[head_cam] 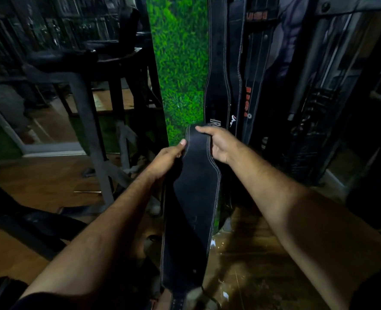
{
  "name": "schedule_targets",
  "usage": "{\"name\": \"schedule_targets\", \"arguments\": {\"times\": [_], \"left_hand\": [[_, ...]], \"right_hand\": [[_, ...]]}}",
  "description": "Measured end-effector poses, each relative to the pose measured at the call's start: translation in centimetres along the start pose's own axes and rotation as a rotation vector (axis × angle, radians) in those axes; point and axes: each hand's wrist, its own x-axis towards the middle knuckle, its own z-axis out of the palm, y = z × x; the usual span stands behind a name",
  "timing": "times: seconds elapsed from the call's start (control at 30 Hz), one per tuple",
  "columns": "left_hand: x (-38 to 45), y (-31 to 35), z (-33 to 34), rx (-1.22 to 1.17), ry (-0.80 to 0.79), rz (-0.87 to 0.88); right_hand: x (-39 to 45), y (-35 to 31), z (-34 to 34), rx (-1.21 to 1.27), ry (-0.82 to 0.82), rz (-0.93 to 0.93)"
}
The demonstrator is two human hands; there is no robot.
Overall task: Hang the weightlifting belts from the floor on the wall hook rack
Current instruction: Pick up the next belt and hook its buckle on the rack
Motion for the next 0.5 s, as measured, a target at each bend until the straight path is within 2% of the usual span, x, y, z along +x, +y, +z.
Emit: {"name": "schedule_targets", "arguments": {"times": [0.13, 0.3, 0.4, 0.5], "left_hand": [[3.0, 2.0, -1.3, -0.043, 0.099, -0.070], [6.3, 4.2, -2.7, -0.118, 0.045, -0.081], [7.0, 4.8, -2.5, -0.183, 0.045, -0.045], [7.6, 4.4, -2.3, -0.185, 0.031, 0.037]], "right_hand": [[6.7, 3.8, -2.0, -0.113, -0.026, -0.089], [2.3, 2.0, 0.7, -0.263, -0.158, -0.041], [3.0, 2.1, 0.4, -0.284, -0.163, 0.024], [3.5, 1.9, 0.3, -0.283, -0.096, 0.039]]}}
